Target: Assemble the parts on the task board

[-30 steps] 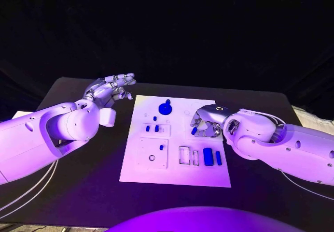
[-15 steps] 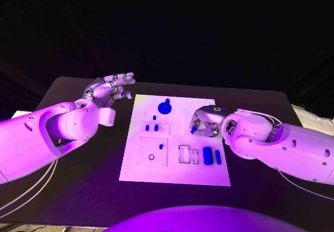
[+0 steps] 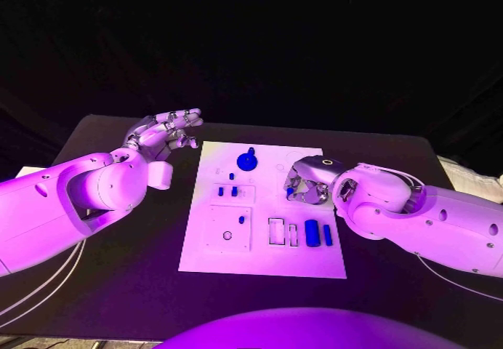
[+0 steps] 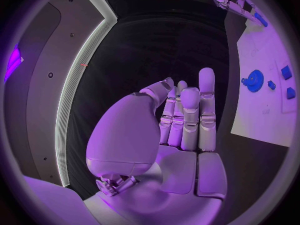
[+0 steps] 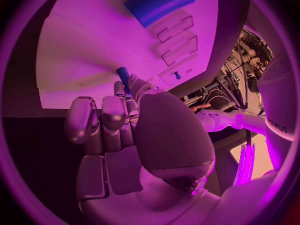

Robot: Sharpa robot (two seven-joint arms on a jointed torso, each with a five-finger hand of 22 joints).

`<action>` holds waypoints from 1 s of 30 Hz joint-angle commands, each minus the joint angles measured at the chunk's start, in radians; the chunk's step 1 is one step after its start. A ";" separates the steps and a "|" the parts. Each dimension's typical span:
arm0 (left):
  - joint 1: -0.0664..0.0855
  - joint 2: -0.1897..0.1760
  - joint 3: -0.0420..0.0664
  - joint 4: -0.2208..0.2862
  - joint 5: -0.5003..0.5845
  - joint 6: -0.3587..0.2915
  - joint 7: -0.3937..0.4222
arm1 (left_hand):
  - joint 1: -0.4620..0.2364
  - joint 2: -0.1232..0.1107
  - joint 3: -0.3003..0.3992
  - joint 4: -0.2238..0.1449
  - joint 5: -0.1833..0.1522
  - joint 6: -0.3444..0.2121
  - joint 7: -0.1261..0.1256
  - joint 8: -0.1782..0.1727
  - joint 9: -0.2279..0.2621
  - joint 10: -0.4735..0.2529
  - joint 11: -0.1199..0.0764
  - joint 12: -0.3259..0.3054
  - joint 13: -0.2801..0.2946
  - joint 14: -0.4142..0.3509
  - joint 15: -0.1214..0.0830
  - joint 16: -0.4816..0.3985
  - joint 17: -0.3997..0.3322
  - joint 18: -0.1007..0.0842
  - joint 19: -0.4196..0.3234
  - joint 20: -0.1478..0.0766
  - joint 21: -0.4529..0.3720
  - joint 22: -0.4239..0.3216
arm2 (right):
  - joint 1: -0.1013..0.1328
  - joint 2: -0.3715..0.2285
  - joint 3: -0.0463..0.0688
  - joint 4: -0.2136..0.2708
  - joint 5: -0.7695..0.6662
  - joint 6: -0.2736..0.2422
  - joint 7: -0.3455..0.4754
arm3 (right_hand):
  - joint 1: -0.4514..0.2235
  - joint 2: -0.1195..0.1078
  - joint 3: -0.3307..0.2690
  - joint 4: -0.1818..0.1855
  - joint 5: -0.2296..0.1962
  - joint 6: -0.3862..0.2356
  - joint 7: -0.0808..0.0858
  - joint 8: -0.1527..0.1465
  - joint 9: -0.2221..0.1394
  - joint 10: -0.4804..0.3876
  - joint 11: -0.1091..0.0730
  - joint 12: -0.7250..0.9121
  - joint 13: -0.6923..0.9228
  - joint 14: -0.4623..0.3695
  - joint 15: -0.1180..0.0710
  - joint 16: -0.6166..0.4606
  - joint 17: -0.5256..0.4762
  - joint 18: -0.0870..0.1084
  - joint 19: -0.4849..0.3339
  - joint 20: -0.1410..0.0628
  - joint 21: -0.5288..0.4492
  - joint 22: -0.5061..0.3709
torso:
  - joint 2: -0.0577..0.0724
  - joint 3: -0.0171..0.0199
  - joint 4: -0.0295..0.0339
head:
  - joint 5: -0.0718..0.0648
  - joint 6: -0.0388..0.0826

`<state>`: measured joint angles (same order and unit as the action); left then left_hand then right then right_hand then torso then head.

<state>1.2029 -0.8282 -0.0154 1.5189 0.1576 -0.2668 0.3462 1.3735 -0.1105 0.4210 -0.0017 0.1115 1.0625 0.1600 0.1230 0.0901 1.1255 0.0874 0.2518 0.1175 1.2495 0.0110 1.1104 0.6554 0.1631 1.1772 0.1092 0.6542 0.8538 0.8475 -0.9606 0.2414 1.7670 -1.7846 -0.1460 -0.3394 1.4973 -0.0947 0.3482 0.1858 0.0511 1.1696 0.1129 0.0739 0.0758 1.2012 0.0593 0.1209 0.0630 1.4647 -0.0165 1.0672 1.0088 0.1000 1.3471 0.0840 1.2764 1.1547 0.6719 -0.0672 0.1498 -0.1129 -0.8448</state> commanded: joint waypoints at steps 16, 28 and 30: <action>0.000 0.006 0.000 -0.004 -0.006 0.028 -0.002 | 0.002 0.007 -0.008 0.000 0.002 -0.004 0.000 0.004 -0.001 -0.007 0.002 0.005 0.002 -0.008 -0.002 -0.007 -0.004 0.019 -0.007 0.001 -0.006 -0.003 | 0.001 0.042 0.004 0.134 0.136 -0.073 0.029 | 0.013 0.015 0.025 -0.011 0.002 0.010 0.007 0.005 0.006 0.012 0.002 -0.015 0.000 0.028 -0.005 0.015 0.011 -0.008 0.012 -0.002 0.013 0.010 | -0.001 -0.0013 0.0012 | 0.023 0.000; -0.001 0.015 0.000 -0.006 -0.008 0.032 -0.004 | 0.002 0.008 -0.008 0.000 0.002 -0.004 0.000 0.004 -0.002 -0.008 0.002 0.006 0.002 -0.008 -0.002 -0.007 -0.004 0.019 -0.007 0.001 -0.005 -0.003 | -0.064 0.180 -0.007 0.100 0.110 -0.066 0.077 | 0.016 0.016 0.037 -0.022 0.003 0.006 0.012 0.001 0.005 0.010 0.005 -0.025 0.000 0.028 -0.003 0.018 0.013 -0.008 0.011 0.000 0.014 0.010 | 0.000 -0.0030 0.0016 | 0.049 -0.007; -0.001 0.016 0.000 -0.007 -0.008 0.032 -0.005 | 0.002 0.008 -0.008 0.000 0.002 -0.004 0.000 0.004 -0.002 -0.008 0.002 0.006 0.002 -0.008 -0.002 -0.007 -0.004 0.019 -0.007 0.001 -0.005 -0.003 | -0.071 0.190 -0.008 0.092 0.108 -0.064 0.080 | 0.016 0.016 0.038 -0.023 0.004 0.005 0.013 0.001 0.005 0.010 0.005 -0.026 0.000 0.028 -0.003 0.019 0.013 -0.008 0.011 0.000 0.014 0.010 | 0.001 -0.0033 0.0020 | 0.051 -0.008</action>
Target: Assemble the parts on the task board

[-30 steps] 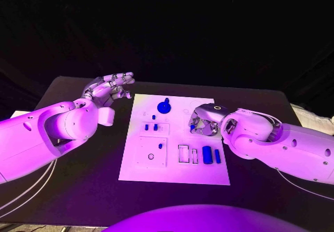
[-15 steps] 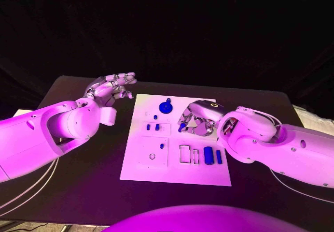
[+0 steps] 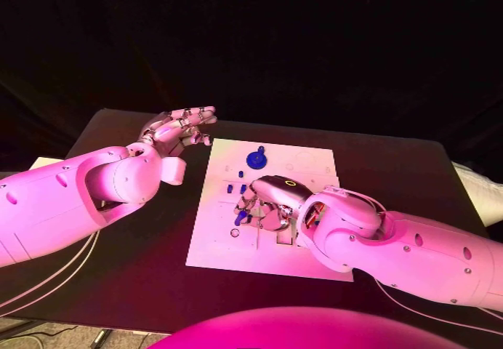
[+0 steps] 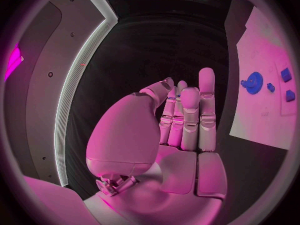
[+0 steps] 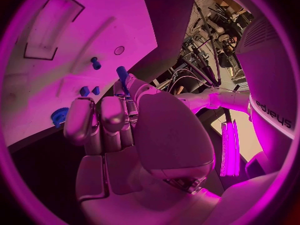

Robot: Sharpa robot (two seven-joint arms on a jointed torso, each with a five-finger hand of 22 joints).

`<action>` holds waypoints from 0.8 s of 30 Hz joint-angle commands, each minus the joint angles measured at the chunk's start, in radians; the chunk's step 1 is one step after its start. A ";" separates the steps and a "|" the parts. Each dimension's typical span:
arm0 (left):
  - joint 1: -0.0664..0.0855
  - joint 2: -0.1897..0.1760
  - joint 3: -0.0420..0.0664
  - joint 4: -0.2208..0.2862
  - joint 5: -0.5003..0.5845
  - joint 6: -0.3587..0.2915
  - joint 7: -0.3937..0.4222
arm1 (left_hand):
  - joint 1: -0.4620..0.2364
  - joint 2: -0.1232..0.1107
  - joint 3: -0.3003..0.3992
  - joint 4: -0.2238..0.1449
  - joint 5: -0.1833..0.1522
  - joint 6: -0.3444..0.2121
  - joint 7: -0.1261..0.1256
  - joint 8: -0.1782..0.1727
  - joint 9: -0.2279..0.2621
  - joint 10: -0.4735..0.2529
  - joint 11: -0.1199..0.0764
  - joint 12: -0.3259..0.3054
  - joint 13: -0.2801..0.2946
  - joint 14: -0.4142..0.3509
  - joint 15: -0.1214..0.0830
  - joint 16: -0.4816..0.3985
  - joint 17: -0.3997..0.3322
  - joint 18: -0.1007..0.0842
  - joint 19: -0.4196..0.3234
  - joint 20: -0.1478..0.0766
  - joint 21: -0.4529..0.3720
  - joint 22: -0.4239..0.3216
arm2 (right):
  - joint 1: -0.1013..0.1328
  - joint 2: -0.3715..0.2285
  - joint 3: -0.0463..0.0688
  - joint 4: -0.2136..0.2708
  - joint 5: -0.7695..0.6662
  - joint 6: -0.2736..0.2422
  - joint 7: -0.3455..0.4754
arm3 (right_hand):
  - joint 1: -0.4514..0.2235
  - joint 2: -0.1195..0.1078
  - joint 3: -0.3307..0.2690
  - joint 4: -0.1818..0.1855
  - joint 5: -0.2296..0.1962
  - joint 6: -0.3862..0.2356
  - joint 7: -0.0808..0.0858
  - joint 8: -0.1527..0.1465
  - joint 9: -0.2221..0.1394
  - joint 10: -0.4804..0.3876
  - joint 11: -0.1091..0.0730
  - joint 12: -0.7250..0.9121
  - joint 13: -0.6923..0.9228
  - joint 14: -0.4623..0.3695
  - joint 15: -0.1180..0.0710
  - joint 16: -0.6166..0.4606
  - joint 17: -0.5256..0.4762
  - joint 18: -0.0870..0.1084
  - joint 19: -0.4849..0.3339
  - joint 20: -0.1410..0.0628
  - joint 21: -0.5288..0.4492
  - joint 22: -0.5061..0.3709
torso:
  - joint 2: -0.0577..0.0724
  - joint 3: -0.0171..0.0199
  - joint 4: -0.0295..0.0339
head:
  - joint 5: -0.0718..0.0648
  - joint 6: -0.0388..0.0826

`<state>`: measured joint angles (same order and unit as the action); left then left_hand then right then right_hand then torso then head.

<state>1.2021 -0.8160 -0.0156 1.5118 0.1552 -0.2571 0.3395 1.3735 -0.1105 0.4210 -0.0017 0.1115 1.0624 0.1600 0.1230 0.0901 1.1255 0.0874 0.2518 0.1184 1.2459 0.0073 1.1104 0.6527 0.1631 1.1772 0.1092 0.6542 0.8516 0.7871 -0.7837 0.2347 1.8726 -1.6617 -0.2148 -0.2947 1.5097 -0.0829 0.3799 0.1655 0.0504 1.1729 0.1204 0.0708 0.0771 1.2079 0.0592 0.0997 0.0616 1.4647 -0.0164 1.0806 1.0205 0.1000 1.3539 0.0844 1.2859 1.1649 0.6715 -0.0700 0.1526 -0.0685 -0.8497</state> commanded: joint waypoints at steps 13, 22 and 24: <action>-0.003 0.010 0.000 -0.003 -0.006 0.027 0.000 | 0.002 0.008 -0.008 0.000 0.002 -0.004 0.000 0.004 -0.002 -0.008 0.002 0.006 0.001 -0.005 0.002 -0.007 -0.002 0.019 -0.007 0.001 -0.005 -0.001 | -0.041 0.065 -0.008 -0.074 -0.029 0.026 0.050 | 0.003 0.004 0.010 -0.007 0.005 0.001 0.007 0.003 0.004 0.003 0.007 -0.007 0.002 0.028 -0.002 0.007 0.003 -0.008 0.003 0.000 0.005 0.000 | 0.001 0.0023 -0.0013 | 0.023 -0.013; -0.004 0.009 0.000 -0.004 -0.007 0.029 -0.002 | 0.002 0.008 -0.008 0.000 0.002 -0.004 0.000 0.004 -0.002 -0.008 0.002 0.006 0.001 -0.005 0.002 -0.007 -0.002 0.019 -0.007 0.001 -0.005 -0.001 | -0.044 0.064 -0.010 -0.084 -0.063 0.025 0.032 | 0.002 0.003 0.011 -0.008 0.005 0.000 0.007 0.002 0.004 0.002 0.007 -0.009 0.002 0.027 -0.001 0.007 0.002 -0.008 0.002 0.001 0.004 -0.001 | 0.002 0.0030 -0.0032 | 0.025 -0.016; -0.004 0.009 0.000 -0.005 -0.007 0.030 -0.002 | 0.002 0.008 -0.008 0.000 0.002 -0.004 0.000 0.004 -0.002 -0.008 0.002 0.006 0.001 -0.005 0.002 -0.007 -0.002 0.019 -0.007 0.001 -0.005 -0.001 | -0.044 0.064 -0.010 -0.084 -0.071 0.023 0.028 | 0.002 0.003 0.011 -0.008 0.005 0.000 0.007 0.002 0.004 0.002 0.007 -0.009 0.002 0.027 -0.001 0.007 0.002 -0.008 0.002 0.001 0.004 -0.001 | 0.001 0.0030 -0.0033 | 0.025 -0.016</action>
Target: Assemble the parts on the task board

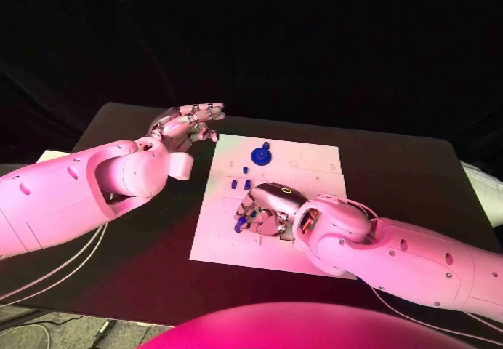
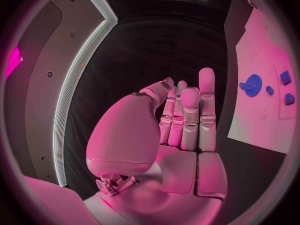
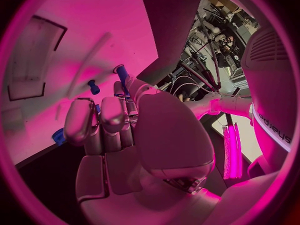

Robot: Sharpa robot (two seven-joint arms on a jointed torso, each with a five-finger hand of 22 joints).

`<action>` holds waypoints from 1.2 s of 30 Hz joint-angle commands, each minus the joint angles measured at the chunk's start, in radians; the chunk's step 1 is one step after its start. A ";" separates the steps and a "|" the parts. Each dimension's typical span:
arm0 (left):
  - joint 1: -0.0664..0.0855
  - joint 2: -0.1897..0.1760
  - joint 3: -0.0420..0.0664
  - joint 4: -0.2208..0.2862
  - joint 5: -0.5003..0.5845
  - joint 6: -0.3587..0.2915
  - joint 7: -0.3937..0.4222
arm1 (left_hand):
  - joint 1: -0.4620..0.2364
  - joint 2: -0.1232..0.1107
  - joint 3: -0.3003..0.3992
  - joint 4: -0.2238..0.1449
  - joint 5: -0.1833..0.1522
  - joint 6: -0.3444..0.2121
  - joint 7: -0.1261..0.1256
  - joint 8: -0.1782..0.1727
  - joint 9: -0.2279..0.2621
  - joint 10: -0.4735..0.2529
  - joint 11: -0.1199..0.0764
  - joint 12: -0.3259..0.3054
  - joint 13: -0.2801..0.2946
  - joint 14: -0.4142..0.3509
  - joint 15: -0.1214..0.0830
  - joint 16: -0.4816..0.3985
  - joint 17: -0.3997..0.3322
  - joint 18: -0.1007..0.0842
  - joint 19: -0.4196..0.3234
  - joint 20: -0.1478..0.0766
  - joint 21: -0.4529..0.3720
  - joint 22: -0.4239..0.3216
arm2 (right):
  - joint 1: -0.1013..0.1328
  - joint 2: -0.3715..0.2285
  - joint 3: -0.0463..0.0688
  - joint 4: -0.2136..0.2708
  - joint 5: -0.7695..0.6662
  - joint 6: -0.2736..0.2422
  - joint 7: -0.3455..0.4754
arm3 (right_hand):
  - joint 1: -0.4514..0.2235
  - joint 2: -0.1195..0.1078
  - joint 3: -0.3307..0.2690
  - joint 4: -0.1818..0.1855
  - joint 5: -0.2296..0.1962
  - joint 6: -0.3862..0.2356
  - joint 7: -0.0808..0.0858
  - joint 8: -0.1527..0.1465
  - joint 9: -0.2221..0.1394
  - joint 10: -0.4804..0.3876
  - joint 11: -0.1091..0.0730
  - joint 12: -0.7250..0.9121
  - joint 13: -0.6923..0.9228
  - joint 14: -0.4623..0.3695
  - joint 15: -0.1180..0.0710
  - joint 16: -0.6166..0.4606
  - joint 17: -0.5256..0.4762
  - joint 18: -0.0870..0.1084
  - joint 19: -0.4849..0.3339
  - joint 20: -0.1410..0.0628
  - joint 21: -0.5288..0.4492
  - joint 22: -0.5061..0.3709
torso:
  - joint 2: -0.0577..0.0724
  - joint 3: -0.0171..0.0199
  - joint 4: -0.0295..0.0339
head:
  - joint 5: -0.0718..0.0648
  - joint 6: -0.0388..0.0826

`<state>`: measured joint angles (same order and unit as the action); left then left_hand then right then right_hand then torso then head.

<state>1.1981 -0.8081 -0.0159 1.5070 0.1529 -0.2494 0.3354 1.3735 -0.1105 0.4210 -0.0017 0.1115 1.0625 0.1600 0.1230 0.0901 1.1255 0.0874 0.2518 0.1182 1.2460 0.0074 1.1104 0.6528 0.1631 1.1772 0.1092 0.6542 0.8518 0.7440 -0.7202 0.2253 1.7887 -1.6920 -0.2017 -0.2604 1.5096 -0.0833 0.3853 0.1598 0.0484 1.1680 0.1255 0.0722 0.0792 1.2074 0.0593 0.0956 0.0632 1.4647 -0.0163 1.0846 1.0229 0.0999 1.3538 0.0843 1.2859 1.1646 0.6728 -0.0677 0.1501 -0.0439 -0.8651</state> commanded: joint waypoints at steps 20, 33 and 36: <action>-0.001 0.004 0.000 -0.003 -0.009 0.026 -0.002 | 0.003 0.008 -0.009 -0.001 0.001 -0.005 0.000 0.005 -0.002 -0.009 0.002 0.007 0.002 -0.005 0.002 -0.007 -0.003 0.019 -0.008 0.001 -0.006 -0.002 | -0.002 0.012 -0.009 0.003 -0.095 0.116 -0.047 | -0.006 -0.001 0.005 -0.004 0.006 0.005 0.003 0.001 0.002 0.004 0.009 -0.008 0.000 0.026 0.000 0.003 -0.002 -0.007 0.001 0.002 0.004 -0.001 | -0.001 -0.0005 -0.0006 | -0.005 -0.007; -0.001 0.004 0.000 -0.003 -0.010 0.030 -0.005 | 0.004 0.009 -0.010 -0.002 0.001 -0.005 0.001 0.005 -0.002 -0.011 0.002 0.009 0.002 -0.006 0.002 -0.007 -0.004 0.020 -0.009 0.001 -0.008 -0.004 | -0.001 0.023 -0.024 0.005 -0.131 0.030 -0.067 | -0.103 -0.091 -0.086 0.016 0.009 -0.222 0.043 -0.011 -0.016 -0.183 0.050 -0.031 -0.001 0.005 0.034 -0.044 -0.055 0.012 -0.055 0.032 -0.064 -0.091 | -0.001 -0.0003 -0.0005 | -0.008 -0.005; -0.001 0.004 0.000 -0.003 -0.010 0.031 -0.005 | 0.004 0.009 -0.010 -0.002 0.001 -0.005 0.001 0.005 -0.002 -0.011 0.002 0.009 0.002 -0.006 0.002 -0.007 -0.004 0.020 -0.009 0.001 -0.008 -0.004 | -0.001 0.021 -0.025 0.008 -0.131 -0.008 -0.065 | -0.092 -0.083 -0.188 0.024 0.018 -0.270 0.039 -0.008 -0.013 -0.228 0.053 -0.017 0.003 0.002 0.035 -0.053 -0.069 0.017 -0.064 0.036 -0.084 -0.114 | 0.000 -0.0001 -0.0015 | -0.011 -0.003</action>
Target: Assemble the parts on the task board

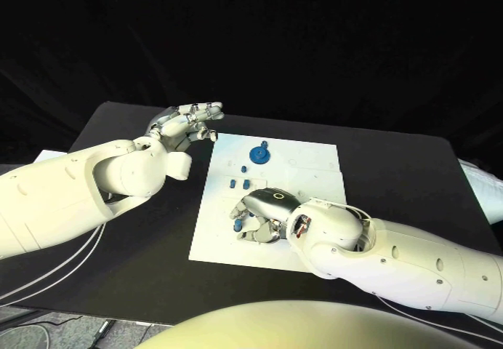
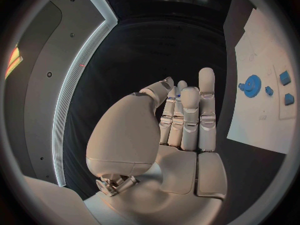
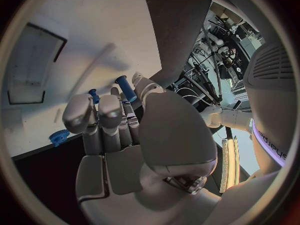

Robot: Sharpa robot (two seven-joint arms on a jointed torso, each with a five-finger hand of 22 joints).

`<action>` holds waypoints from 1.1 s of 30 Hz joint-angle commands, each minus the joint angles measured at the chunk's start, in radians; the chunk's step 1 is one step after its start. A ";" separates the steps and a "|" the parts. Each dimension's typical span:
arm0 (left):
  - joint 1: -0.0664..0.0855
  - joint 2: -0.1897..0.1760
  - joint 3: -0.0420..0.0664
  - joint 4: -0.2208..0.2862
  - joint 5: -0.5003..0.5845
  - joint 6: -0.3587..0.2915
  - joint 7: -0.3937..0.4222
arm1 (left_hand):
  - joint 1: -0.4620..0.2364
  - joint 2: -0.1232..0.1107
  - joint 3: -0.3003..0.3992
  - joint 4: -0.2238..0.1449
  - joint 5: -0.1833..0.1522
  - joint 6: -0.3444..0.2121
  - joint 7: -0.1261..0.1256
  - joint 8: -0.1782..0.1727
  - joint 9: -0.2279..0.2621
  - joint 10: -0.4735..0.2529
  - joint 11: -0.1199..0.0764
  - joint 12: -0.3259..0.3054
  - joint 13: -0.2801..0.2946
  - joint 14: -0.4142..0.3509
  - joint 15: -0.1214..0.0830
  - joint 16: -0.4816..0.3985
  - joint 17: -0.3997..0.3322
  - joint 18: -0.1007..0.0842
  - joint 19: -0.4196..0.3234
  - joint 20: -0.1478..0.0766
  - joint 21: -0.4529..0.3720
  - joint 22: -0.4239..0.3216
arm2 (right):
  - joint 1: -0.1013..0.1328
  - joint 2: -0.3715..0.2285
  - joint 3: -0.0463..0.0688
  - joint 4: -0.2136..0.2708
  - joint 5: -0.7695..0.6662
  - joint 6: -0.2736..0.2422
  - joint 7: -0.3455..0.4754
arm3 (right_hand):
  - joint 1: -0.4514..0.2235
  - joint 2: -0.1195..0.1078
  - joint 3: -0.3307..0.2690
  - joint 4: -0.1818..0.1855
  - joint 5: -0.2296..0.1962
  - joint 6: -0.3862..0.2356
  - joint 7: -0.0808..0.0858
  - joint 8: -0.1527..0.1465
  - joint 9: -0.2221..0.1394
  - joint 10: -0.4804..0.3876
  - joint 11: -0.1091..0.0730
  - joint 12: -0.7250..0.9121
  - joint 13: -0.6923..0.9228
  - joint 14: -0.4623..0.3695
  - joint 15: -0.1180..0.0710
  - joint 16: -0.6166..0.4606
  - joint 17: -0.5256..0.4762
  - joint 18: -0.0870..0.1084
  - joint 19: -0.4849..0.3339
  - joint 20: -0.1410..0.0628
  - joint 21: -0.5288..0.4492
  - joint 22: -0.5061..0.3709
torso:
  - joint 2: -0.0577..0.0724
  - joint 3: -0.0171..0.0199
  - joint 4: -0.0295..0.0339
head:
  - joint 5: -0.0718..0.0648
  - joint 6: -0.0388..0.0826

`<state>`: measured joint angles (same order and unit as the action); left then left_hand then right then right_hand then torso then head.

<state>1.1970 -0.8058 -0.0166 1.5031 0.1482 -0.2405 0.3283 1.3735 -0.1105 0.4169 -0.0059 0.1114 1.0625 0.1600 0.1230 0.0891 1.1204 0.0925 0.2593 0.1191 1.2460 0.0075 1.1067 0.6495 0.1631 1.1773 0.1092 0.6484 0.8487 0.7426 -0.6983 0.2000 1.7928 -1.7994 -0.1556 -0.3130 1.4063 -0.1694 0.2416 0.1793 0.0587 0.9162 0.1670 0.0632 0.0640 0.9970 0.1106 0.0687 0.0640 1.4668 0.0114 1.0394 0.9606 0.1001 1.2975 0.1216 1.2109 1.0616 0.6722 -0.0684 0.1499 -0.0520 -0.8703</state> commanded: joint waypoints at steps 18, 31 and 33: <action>-0.001 -0.007 -0.006 0.003 -0.006 0.029 -0.005 | 0.001 0.009 -0.009 0.004 -0.001 -0.007 0.001 0.006 -0.001 -0.009 -0.002 0.003 0.001 -0.009 0.002 -0.005 -0.007 0.020 -0.010 0.002 -0.003 -0.002 | 0.007 -0.289 0.037 0.188 0.315 -0.247 -0.002 | 0.087 0.078 -0.133 0.052 0.073 0.119 -0.015 0.033 0.015 0.228 -0.041 0.162 0.027 0.035 -0.022 0.096 0.091 -0.011 0.077 -0.024 0.089 0.118 | -0.010 0.0036 -0.0213 | -0.056 0.018; -0.001 -0.013 -0.009 0.018 -0.012 0.034 -0.008 | 0.000 0.009 -0.011 0.005 -0.002 -0.008 0.001 0.006 -0.002 -0.011 -0.002 0.004 0.001 -0.010 0.003 -0.006 -0.010 0.019 -0.010 0.002 -0.003 -0.002 | -0.004 -0.478 0.043 0.219 0.358 -0.222 -0.223 | -0.083 0.082 -0.307 0.107 0.265 0.156 -0.066 0.077 0.019 0.351 -0.096 0.601 0.505 0.051 -0.066 0.254 0.245 -0.046 0.147 -0.068 0.220 0.289 | -0.011 0.0006 -0.0538 | -0.092 0.025; -0.001 -0.013 -0.009 0.019 -0.015 0.036 -0.009 | -0.001 0.009 -0.012 0.005 -0.003 -0.008 0.001 0.006 -0.002 -0.011 -0.002 0.005 0.001 -0.011 0.003 -0.007 -0.011 0.019 -0.011 0.003 -0.004 -0.003 | -0.009 -0.482 0.043 0.220 0.333 -0.210 -0.241 | -0.089 0.094 -0.335 0.108 0.264 0.153 -0.067 0.089 0.021 0.362 -0.094 0.795 0.727 0.055 -0.068 0.285 0.279 -0.049 0.155 -0.070 0.234 0.309 | -0.012 0.0004 -0.0540 | -0.094 0.025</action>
<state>1.1958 -0.8208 -0.0265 1.5187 0.1425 -0.2279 0.3182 1.3735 -0.1105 0.4112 -0.0001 0.1114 1.0624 0.1599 0.1230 0.0884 1.1168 0.0890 0.2592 0.1187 1.2426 0.0109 1.1067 0.6399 0.1631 1.1737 0.1127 0.6485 0.8470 0.7365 -1.1798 0.2426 2.0097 -1.4474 -0.3818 -0.4741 1.3214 -0.0766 -0.0858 0.2866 0.3214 1.0717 0.1069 0.1479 0.0845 1.3545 0.0157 0.8158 0.7353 1.4646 -0.0487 1.3175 1.2327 0.0686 1.4489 0.0536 1.4415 1.3081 0.6604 -0.0678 0.1011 -0.1439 -0.8456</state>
